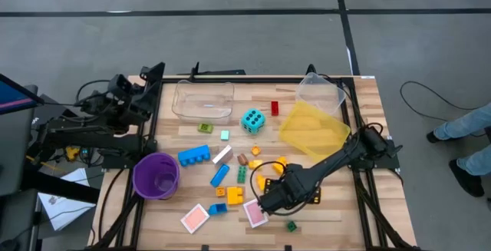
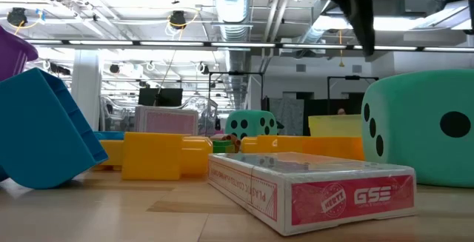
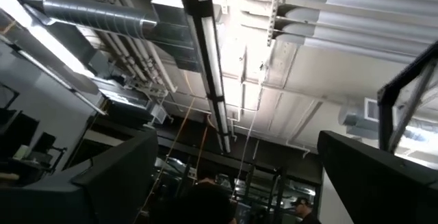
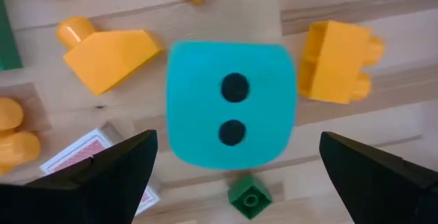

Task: Pick & Place Toys
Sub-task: Put the blue dice into the transparent bin

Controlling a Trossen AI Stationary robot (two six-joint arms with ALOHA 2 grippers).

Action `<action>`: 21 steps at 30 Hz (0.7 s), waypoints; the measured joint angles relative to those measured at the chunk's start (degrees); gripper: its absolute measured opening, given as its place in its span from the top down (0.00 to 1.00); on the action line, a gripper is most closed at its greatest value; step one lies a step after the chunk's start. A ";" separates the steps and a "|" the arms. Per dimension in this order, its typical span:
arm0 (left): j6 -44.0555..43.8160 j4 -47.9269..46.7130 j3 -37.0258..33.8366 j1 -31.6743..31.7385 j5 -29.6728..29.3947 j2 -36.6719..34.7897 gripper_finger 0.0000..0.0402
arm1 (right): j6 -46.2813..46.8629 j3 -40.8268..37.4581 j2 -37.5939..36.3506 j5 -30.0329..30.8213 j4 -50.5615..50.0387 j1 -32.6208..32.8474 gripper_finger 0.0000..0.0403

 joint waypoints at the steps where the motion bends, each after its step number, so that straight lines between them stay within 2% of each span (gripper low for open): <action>1: -0.33 -0.12 0.00 0.00 -0.46 0.00 0.01 | 0.33 -0.70 -0.52 0.11 0.69 -0.01 0.01; 8: -1.33 -1.68 0.00 0.00 -2.12 0.00 0.01 | 1.77 -6.36 -2.38 0.82 7.74 0.10 0.01; 16: -1.42 -3.47 0.00 0.00 -4.42 0.00 0.01 | 1.78 -7.41 -3.82 1.13 5.28 0.47 0.01; 21: -1.41 -3.51 0.00 0.00 -5.23 -0.01 0.01 | 1.79 -10.81 -4.74 1.01 8.93 0.52 0.01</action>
